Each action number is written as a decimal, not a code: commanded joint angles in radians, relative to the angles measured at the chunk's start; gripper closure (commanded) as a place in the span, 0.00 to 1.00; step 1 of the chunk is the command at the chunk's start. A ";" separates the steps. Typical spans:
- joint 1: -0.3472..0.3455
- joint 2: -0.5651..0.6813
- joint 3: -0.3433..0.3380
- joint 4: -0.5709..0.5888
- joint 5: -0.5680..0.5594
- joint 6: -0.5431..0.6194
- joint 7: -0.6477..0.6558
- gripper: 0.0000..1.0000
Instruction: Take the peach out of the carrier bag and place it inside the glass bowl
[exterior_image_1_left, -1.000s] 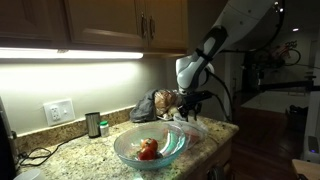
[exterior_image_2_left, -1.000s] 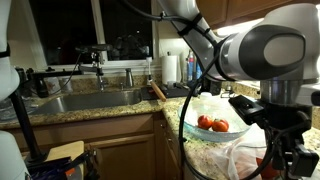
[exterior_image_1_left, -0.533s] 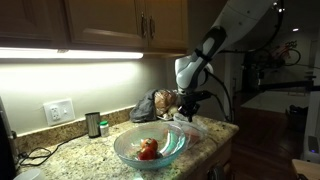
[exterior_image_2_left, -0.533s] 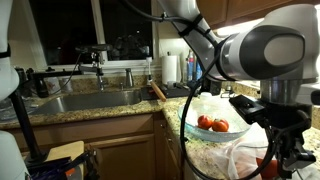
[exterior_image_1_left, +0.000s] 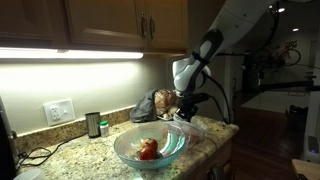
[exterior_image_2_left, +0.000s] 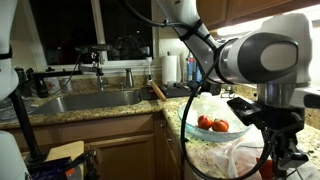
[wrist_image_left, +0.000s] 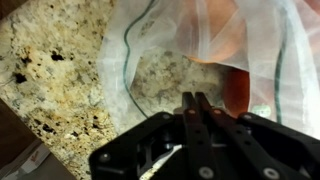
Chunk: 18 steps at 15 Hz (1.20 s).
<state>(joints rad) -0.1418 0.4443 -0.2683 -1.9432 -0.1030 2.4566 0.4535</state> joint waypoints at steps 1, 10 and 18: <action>0.003 0.016 -0.004 0.025 0.022 -0.007 -0.005 0.92; -0.017 0.025 0.029 0.061 0.100 -0.012 -0.055 0.92; -0.034 0.056 0.043 0.084 0.165 -0.012 -0.103 0.92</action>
<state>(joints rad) -0.1500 0.4750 -0.2416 -1.8864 0.0256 2.4558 0.3896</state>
